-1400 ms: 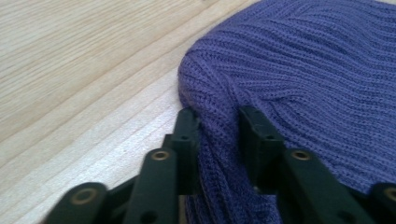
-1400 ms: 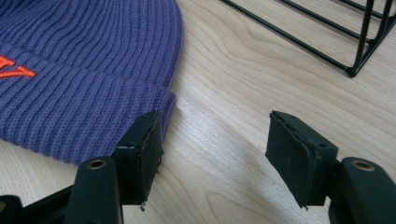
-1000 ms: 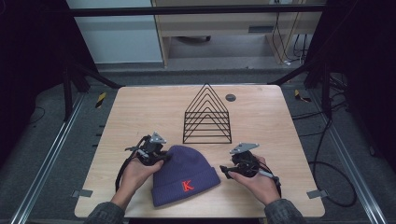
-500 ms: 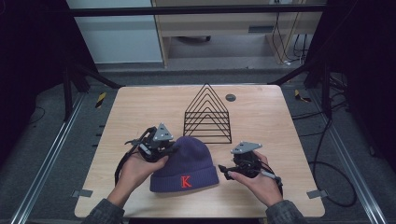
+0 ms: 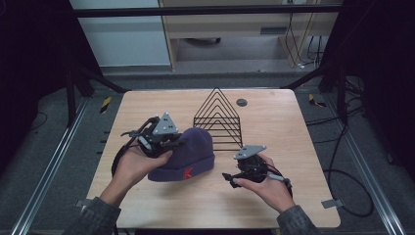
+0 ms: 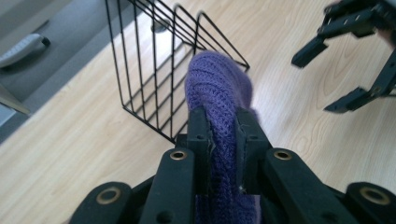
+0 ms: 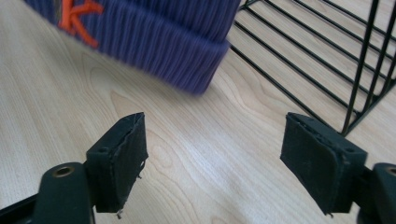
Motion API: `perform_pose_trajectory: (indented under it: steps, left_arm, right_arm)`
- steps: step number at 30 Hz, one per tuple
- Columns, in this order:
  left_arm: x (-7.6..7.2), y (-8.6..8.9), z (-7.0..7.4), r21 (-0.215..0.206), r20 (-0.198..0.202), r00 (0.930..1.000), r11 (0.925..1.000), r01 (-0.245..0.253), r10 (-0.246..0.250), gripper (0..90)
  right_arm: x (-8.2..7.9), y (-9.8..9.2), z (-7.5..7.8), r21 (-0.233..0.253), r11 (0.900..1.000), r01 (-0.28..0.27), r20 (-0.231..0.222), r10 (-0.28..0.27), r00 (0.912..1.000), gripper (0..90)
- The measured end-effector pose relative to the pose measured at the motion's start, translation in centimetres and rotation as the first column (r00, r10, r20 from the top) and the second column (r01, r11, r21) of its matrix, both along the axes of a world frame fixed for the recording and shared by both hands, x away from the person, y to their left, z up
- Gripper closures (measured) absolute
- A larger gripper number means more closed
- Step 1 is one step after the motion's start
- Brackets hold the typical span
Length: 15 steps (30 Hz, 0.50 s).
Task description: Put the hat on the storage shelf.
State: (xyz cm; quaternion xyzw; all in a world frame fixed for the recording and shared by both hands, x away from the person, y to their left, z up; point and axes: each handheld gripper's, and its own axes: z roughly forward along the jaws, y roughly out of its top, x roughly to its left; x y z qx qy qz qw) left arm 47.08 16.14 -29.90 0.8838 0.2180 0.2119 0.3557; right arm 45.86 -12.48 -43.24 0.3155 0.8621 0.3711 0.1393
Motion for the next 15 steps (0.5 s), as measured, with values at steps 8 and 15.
perform_pose_trajectory:
  steps: [8,15]
  left_arm:
    - [0.1,0.9,2.1,-0.024,0.020,0.9997,0.9996,0.018,-0.017,78.3]
    - [0.1,1.3,2.9,-0.038,0.029,0.9986,0.9982,0.046,-0.045,78.1]
  right_arm:
    - [1.2,1.8,1.1,-0.035,0.998,-0.056,0.010,0.056,0.9984,26.5]
    - [2.6,3.6,1.9,-0.079,0.991,-0.109,-0.001,0.109,0.9940,26.9]
